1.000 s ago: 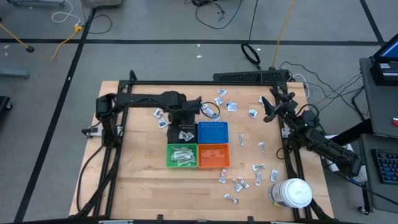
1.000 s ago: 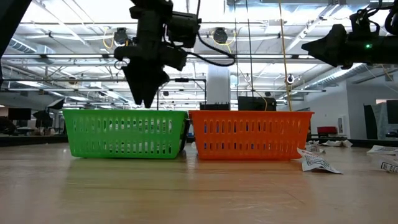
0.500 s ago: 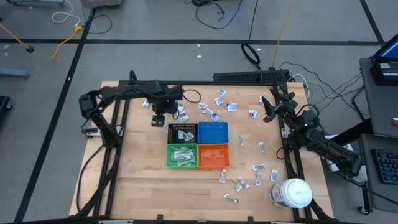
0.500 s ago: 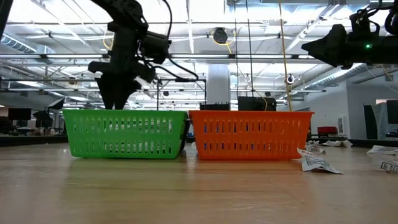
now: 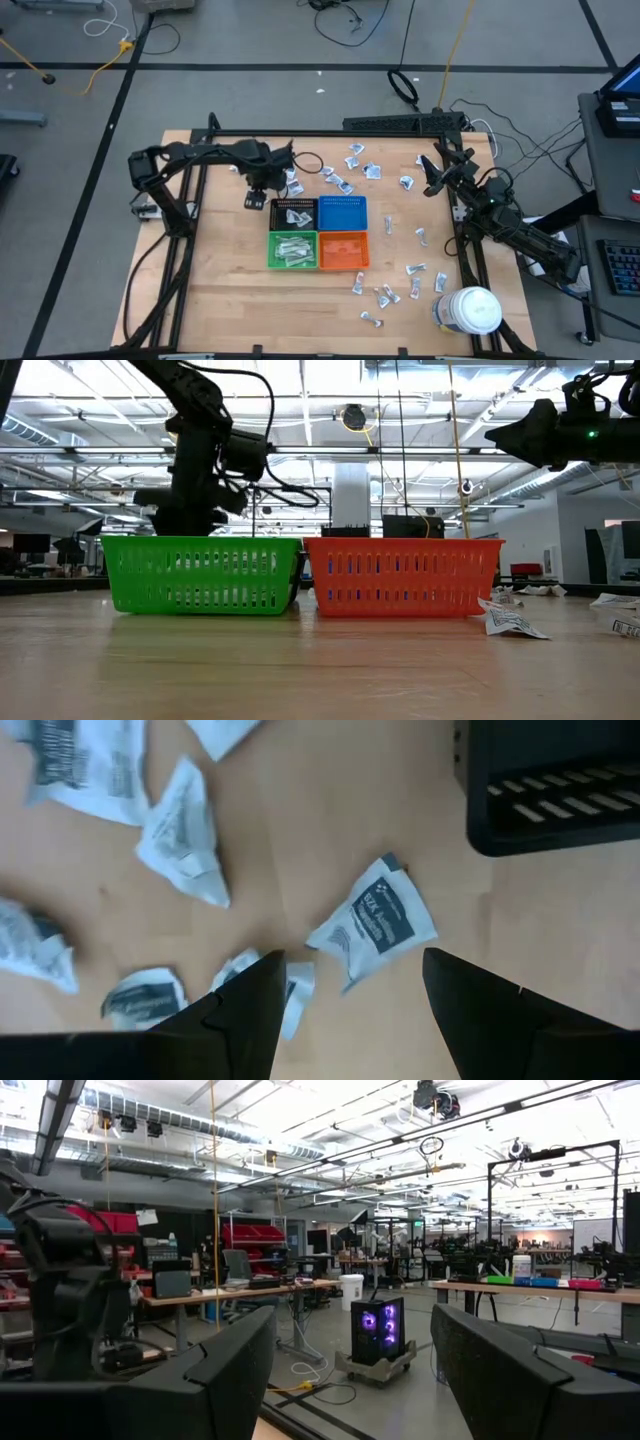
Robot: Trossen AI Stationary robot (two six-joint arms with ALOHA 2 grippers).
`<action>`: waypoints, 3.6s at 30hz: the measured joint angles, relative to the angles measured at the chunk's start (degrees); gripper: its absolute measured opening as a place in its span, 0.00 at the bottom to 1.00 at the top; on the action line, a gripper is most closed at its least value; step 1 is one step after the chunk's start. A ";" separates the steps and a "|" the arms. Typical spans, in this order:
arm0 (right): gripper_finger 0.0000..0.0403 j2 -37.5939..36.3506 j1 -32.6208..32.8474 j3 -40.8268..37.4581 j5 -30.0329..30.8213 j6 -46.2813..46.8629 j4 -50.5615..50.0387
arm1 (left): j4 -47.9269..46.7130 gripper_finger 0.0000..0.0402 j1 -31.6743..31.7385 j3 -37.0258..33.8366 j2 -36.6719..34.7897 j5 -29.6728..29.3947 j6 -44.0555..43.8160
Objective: Pick & Place First Aid Supplies
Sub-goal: Put the towelette pack into the black bin
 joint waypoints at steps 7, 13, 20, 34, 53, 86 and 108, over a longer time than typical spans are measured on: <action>0.65 0.01 0.00 0.00 0.00 0.00 0.01 | 6.48 0.60 -0.61 -6.14 -0.04 0.19 0.95; 0.65 0.00 0.00 0.01 0.00 0.00 0.01 | 11.49 0.60 -0.62 -9.61 -0.04 0.94 3.95; 0.65 0.00 0.00 0.01 0.00 0.00 0.01 | 11.45 0.46 -0.47 -10.84 -0.17 1.33 6.25; 0.65 0.00 0.00 0.01 0.00 0.00 0.01 | 6.79 0.05 -0.24 -9.16 -2.63 1.14 1.08; 0.65 0.01 0.01 0.00 0.00 -0.01 0.01 | -5.67 0.04 -5.32 -1.66 -10.05 0.90 -2.99; 0.65 0.01 0.00 0.01 0.00 0.00 0.01 | 0.20 0.02 -18.39 17.25 8.98 2.37 -21.05; 0.65 0.01 0.00 0.00 0.00 -0.01 0.01 | 3.85 0.44 -18.84 9.38 8.98 0.91 -22.32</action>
